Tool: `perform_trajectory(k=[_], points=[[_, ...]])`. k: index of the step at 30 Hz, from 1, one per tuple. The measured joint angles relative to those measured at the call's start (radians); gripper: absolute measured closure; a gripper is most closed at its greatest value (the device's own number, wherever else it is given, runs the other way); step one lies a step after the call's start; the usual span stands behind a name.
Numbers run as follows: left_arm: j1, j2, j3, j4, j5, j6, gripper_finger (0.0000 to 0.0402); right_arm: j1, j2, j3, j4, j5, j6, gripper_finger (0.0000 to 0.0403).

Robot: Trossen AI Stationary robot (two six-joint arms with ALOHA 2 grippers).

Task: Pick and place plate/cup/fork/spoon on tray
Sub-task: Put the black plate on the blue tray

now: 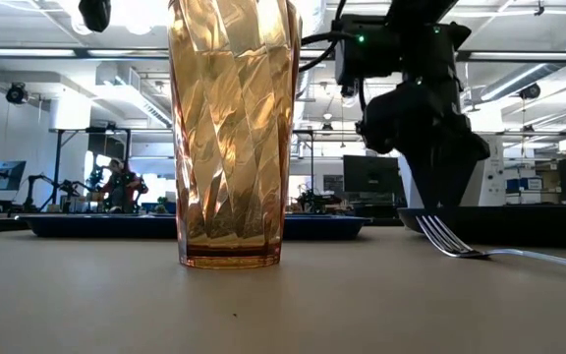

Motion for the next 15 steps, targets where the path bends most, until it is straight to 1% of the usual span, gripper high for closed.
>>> perform_trajectory(k=[6, 10, 12, 15], points=[[0.000, -0.015, 0.000, 0.000, 0.000, 0.002, 0.0327, 0.000, 0.035, -0.002, 0.017, 0.004, -0.006, 0.0188], [0.000, -0.024, 0.000, 0.000, 0.000, 0.003, 0.0327, 0.000, 0.038, -0.003, 0.006, 0.042, 0.001, 0.0193], [0.001, -0.029, 0.000, 0.000, 0.000, 0.003, 0.0327, 0.000, 0.039, -0.003, 0.008, 0.044, 0.002, 0.0209], [0.001, -0.032, 0.000, 0.000, 0.000, 0.004, 0.0327, 0.000, 0.041, -0.003, 0.007, 0.042, 0.012, 0.0258]])
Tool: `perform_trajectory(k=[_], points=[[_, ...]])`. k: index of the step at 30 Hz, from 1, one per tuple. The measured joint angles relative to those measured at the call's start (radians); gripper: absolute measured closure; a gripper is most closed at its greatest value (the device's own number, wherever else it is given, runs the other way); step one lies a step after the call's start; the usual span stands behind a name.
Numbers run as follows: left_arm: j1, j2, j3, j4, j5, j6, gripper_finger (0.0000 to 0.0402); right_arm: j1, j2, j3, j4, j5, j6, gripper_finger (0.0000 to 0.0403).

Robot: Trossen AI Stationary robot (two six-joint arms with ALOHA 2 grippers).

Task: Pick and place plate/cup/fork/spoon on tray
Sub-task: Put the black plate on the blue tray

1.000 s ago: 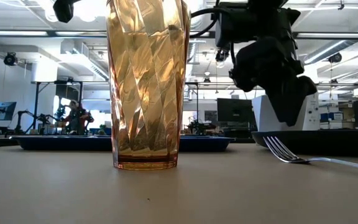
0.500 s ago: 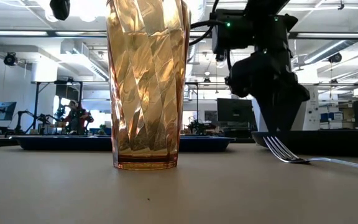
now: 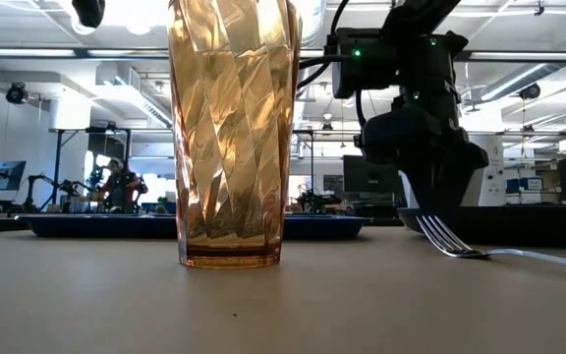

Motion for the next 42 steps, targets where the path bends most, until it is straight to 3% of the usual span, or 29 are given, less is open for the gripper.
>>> perform_trajectory(k=[4, 7, 14, 24, 35, 42], points=[[0.000, -0.002, 0.000, 0.000, 0.000, 0.002, 0.0327, 0.000, 0.002, 0.000, -0.005, -0.004, 0.010, 0.0359], [0.000, -0.002, 0.000, 0.000, 0.000, 0.002, 0.0327, 0.009, -0.001, 0.000, -0.011, 0.003, 0.012, 0.0384], [0.000, 0.003, 0.000, 0.000, 0.000, 0.002, 0.0327, 0.063, -0.042, 0.060, -0.095, 0.034, 0.060, 0.0393], [-0.001, 0.006, 0.000, 0.000, 0.000, 0.003, 0.0327, 0.157, -0.077, 0.368, -0.249, 0.260, 0.110, 0.0395], [-0.001, 0.005, 0.000, 0.000, 0.000, 0.004, 0.0327, 0.105, -0.077, 0.645, -0.281, 0.473, -0.149, 0.0395], [0.000, 0.001, 0.000, -0.002, 0.000, 0.004, 0.0327, 0.000, -0.050, 0.724, -0.244, 0.464, -0.366, 0.0395]])
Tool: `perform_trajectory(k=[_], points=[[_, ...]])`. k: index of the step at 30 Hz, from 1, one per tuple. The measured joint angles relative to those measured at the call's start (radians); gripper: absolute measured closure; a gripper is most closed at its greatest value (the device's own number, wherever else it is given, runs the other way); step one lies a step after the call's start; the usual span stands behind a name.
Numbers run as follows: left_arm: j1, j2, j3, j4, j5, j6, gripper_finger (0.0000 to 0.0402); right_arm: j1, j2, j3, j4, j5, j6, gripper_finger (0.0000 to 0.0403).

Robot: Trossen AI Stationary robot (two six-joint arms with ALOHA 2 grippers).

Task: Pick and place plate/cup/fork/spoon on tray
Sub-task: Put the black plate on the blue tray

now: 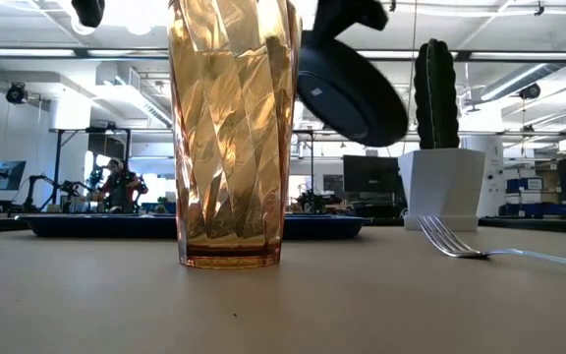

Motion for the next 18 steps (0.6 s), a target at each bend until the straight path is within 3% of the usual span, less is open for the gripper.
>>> perform_trajectory(k=[3, 8, 18], points=[[0.000, -0.001, -0.004, 0.001, 0.000, -0.001, 0.0327, -0.050, 0.033, 0.024, 0.063, -0.061, -0.086, 0.0395], [0.000, 0.002, -0.009, 0.001, 0.000, -0.002, 0.0327, -0.109, 0.132, 0.087, 0.184, -0.247, -0.191, 0.0395], [-0.001, -0.002, -0.010, -0.003, 0.000, -0.003, 0.0327, -0.118, 0.443, 0.307, 0.172, -0.472, -0.292, 0.0394]])
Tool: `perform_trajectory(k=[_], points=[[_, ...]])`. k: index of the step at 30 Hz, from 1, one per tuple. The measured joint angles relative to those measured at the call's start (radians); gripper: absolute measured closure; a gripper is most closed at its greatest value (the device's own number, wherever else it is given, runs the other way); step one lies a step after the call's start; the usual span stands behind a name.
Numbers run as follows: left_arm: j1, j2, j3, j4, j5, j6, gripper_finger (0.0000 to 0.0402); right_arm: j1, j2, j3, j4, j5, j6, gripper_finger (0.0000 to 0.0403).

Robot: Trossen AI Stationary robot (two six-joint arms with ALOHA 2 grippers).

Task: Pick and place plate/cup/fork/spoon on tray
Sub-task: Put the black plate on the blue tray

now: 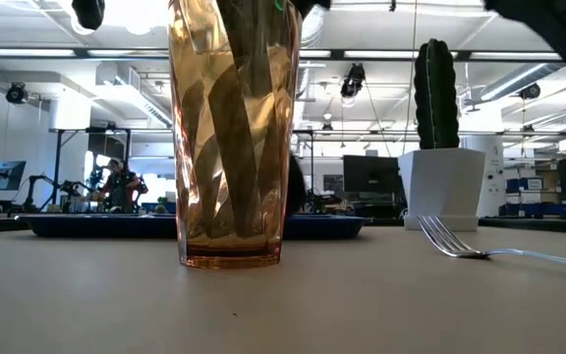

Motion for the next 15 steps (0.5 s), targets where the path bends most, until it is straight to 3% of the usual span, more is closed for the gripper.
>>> perform_trajectory(k=[7, 15], points=[[0.000, -0.007, -0.001, -0.038, 0.000, 0.002, 0.0327, 0.004, 0.184, 0.177, 0.001, -0.102, -0.020, 0.0394], [0.001, -0.018, -0.001, -0.050, 0.000, 0.002, 0.0327, 0.005, 0.230, 0.181, -0.088, -0.142, -0.036, 0.0393]])
